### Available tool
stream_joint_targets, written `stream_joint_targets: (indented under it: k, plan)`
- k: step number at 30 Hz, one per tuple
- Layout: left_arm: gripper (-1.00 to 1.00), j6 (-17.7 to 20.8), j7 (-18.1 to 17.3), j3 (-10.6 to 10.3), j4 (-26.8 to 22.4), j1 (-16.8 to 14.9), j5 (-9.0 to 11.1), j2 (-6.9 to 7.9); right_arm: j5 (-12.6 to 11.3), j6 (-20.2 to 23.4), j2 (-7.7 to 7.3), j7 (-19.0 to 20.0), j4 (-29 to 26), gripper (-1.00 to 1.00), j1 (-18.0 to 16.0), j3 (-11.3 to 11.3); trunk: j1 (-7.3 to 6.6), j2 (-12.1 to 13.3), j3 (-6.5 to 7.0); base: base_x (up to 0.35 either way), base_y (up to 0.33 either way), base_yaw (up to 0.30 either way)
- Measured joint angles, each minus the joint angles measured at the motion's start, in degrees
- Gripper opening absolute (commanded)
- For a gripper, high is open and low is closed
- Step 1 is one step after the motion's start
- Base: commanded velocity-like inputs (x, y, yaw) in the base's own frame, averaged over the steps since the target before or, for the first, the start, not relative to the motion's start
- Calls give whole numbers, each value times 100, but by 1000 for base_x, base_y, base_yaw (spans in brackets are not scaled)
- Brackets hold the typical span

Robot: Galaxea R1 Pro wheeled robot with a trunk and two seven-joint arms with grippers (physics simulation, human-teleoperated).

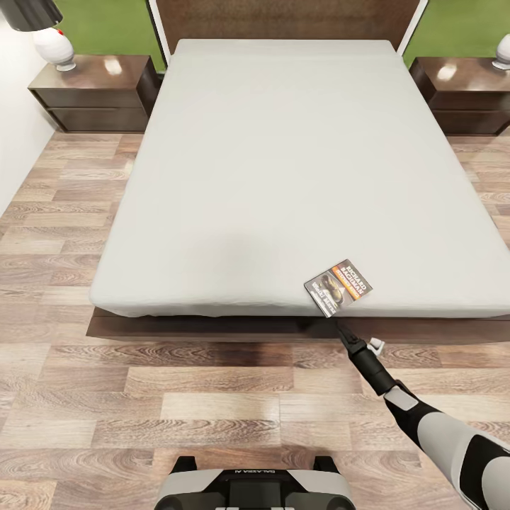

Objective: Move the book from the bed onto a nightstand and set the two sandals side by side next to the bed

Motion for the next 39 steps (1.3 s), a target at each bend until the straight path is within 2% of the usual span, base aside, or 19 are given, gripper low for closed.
stream_joint_targets:
  k: [9,15,25,34,39]
  plan:
    - [100,-1,-1,0,0,0,0,-2,-6,6,0,1,0,100,-26,-1,0,0,0,0,0,0]
    - [100,-1,-1,0,0,0,0,-7,-7,7,1,0,-1,100,-37,0,131,-239,-107,0,0,0]
    - [100,-2,-1,0,0,0,1,-8,-5,3,4,-1,-3,100,-42,0,132,-241,-108,0,0,0]
    - [100,-1,-1,0,0,0,0,-9,-1,1,21,2,-3,100,-42,1,329,-600,-269,0,0,0]
    - [100,-2,-1,0,0,0,1,-9,-1,0,35,5,2,100,-43,0,330,-602,-269,0,0,0]
